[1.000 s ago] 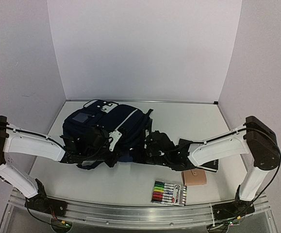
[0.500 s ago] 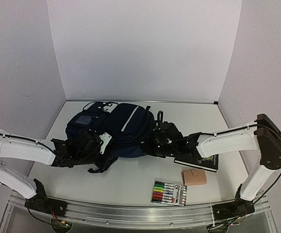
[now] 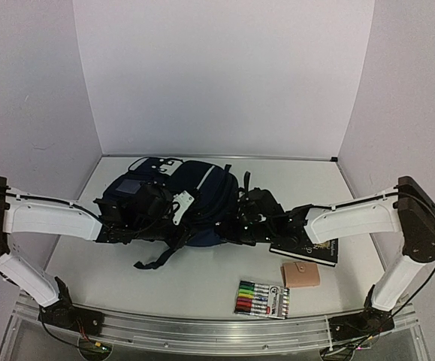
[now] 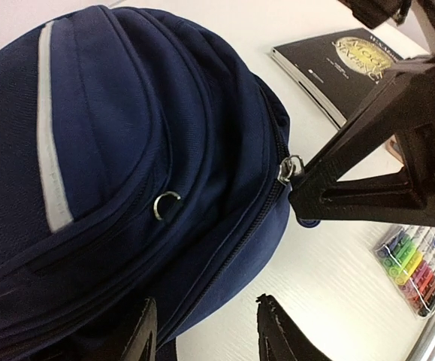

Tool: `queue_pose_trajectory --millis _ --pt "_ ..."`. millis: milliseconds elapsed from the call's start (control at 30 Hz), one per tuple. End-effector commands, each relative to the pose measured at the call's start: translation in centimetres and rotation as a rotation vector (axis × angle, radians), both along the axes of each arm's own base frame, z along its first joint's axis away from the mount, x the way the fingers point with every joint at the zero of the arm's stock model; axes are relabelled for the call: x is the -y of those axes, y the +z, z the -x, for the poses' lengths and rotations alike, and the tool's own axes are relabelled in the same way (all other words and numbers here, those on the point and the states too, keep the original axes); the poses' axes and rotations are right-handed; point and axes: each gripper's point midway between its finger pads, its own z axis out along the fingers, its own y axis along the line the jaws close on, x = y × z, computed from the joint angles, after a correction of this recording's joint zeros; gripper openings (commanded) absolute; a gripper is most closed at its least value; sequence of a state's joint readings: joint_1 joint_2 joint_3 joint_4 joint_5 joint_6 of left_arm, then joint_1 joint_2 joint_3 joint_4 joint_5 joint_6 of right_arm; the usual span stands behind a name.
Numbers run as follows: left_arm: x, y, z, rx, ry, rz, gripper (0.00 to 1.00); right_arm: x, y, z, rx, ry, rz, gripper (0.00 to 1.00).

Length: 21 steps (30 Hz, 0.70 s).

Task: Pack the student bag
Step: Zip the student bag at the center of the board.

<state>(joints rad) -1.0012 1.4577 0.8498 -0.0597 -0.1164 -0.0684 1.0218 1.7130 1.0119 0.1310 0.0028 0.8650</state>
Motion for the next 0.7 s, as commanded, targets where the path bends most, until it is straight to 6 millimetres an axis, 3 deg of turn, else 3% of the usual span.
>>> queue_pose_trajectory --millis 0,200,400,600,667 --pt "1.9 -0.1 -0.3 0.003 -0.079 -0.020 0.44 -2.0 5.2 -0.5 0.074 0.030 -0.127 0.00" --pt "2.3 -1.4 -0.7 -0.009 -0.076 -0.049 0.41 -2.2 5.4 -0.4 0.076 0.040 -0.133 0.00" --pt "1.3 -4.1 -1.1 -0.020 -0.039 -0.118 0.39 -2.4 5.8 -0.6 0.083 0.041 -0.141 0.00" --pt "-0.4 -4.3 -2.1 0.032 0.058 -0.125 0.07 -1.9 6.2 -0.9 0.096 0.011 -0.142 0.00" --pt "-1.0 -4.1 -2.0 0.039 0.075 -0.125 0.01 -1.1 6.5 -1.3 0.110 -0.035 -0.138 0.00"
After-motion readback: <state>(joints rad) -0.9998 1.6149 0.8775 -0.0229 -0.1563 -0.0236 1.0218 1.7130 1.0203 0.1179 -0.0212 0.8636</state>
